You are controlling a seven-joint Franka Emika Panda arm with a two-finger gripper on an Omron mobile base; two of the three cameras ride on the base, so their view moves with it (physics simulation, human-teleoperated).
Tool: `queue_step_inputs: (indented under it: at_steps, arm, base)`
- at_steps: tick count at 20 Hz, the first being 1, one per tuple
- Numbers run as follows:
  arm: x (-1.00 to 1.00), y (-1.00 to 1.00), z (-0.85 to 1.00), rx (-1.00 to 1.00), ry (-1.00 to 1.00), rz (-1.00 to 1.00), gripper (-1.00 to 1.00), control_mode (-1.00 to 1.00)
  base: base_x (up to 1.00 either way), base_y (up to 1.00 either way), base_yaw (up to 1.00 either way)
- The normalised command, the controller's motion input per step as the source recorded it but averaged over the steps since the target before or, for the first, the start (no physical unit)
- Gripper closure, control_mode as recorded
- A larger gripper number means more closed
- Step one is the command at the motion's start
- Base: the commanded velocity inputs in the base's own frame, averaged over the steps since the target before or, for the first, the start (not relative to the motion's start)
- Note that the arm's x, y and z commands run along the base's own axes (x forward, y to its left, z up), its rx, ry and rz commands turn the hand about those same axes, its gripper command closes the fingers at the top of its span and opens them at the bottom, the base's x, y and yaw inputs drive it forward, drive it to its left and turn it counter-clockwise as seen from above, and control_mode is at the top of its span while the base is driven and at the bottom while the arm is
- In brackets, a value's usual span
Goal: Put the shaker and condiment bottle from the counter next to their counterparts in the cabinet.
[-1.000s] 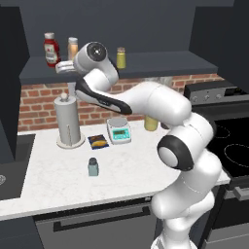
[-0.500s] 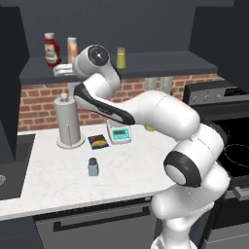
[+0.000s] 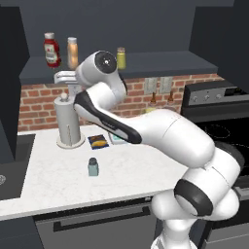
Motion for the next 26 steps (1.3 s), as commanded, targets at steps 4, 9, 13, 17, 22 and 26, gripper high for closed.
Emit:
queue_step_inputs:
  at_steps: [4, 9, 13, 17, 22, 26]
  arm:
    - [-0.30, -0.29, -0.40, 0.00, 0.02, 0.00, -1.00, -1.00]
    - [-0.13, -0.38, -0.57, -0.06, 0.00, 0.03, -1.00, -1.00]
    - [-0.01, -0.40, -0.61, -0.08, 0.00, 0.10, -1.00, -1.00]
    - [0.00, -0.27, -0.47, -0.02, 0.00, 0.13, -1.00, -1.00]
    - [0.00, -0.03, -0.24, 0.01, 0.00, 0.14, -1.00, -1.00]
    - [0.00, -0.07, -0.39, 0.00, 0.00, 0.16, -1.00, -1.00]
  base:
    - [0.00, 0.00, 0.00]
    - [0.00, 0.00, 0.00]
    - [0.00, 0.00, 0.00]
    - [0.00, 0.00, 0.00]
    - [0.00, 0.00, 0.00]
    - [0.00, 0.00, 0.00]
